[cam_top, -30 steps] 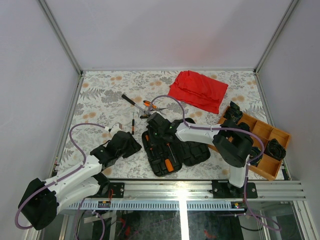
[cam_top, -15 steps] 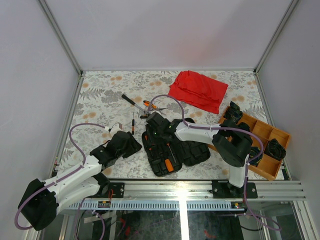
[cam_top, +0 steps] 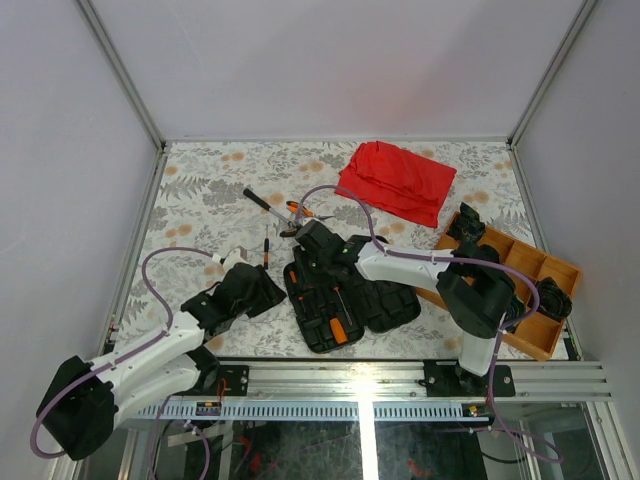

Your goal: Sort the tools into containers

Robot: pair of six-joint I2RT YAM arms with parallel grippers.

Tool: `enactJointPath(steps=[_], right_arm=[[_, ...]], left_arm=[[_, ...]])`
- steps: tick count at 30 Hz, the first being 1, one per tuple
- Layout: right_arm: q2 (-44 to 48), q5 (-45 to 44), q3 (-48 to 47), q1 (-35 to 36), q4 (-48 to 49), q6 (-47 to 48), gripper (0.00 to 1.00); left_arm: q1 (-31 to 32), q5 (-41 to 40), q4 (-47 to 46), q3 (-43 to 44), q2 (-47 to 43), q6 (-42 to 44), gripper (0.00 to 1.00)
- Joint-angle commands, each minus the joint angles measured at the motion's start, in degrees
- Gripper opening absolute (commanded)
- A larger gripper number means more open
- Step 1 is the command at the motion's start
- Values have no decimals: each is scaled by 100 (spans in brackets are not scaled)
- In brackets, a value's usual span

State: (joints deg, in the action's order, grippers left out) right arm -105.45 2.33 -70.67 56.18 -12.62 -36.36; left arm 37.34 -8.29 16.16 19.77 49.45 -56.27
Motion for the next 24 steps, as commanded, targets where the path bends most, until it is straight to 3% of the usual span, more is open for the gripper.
enactJointPath(steps=[1, 7, 15, 24], right_arm=[[196, 202, -218, -46, -23, 154, 29], [40, 418, -263, -46, 5, 156, 24], [-126, 510, -275, -42, -8, 173, 20], [-349, 566, -400, -39, -104, 216, 18]], left_arm=[[-51, 199, -543, -132, 182, 19, 49], [-43, 603, -1188, -271, 499, -94, 46], [-43, 627, -1266, -264, 519, -65, 43], [-43, 686, -1356, -311, 731, -57, 31]])
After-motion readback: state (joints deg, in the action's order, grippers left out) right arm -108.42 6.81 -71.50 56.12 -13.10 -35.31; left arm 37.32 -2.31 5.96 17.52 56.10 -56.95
